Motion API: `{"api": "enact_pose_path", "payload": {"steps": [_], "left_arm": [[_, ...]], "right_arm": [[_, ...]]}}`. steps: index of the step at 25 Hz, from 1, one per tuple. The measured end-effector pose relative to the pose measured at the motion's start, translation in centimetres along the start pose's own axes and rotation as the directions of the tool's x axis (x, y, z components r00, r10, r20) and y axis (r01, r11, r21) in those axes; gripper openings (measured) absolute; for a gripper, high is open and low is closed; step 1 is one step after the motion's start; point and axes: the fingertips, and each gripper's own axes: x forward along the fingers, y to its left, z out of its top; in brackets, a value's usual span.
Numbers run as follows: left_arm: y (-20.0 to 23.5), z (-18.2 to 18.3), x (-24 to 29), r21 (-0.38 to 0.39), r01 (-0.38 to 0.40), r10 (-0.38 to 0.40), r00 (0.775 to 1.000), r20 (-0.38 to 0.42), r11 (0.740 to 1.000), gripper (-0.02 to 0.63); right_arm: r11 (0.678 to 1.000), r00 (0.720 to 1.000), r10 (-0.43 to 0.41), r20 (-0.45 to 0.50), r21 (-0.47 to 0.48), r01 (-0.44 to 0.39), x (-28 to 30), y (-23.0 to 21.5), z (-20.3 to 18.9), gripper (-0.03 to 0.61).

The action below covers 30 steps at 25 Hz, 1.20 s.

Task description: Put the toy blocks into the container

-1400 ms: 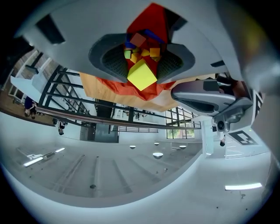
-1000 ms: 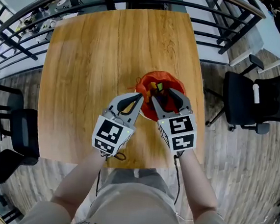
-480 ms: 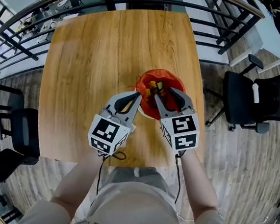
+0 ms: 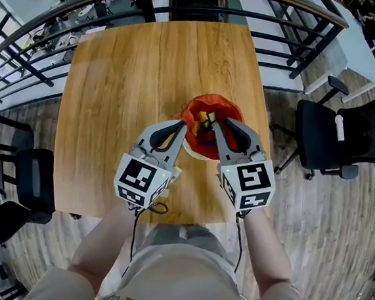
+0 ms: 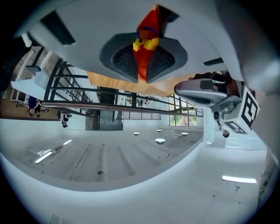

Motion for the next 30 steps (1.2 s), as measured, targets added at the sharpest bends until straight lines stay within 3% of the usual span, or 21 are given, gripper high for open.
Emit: {"api": "enact_pose_path", "payload": {"steps": [10,17,24,30], "left_arm": [[-1.0,5.3,-4.0,0.026,-0.025,0.023,0.996,0.086,0.999,0.012],[-2.8,9.9,-8.3,0.072,-0.035,0.022,0.986,0.164,0.997,0.012],[-5.3,13.8,-13.3,0.115,-0.077,0.044,0.963,0.265,0.99,0.012],[-7.4,12.8,-15.1,0.129,-0.058,0.023,0.966,0.257,0.99,0.012]], "right_arm": [[0.999,0.982,-0.018,0.185,-0.025,0.023,-7.1,1.2,6.7,0.038],[0.999,0.965,0.004,0.262,-0.038,0.007,-12.4,3.5,9.8,0.034],[0.999,0.954,0.022,0.3,-0.043,-0.009,-16.5,5.9,10.7,0.035],[0.998,0.955,0.059,0.291,-0.054,-0.045,-18.3,8.0,9.1,0.034]]}}
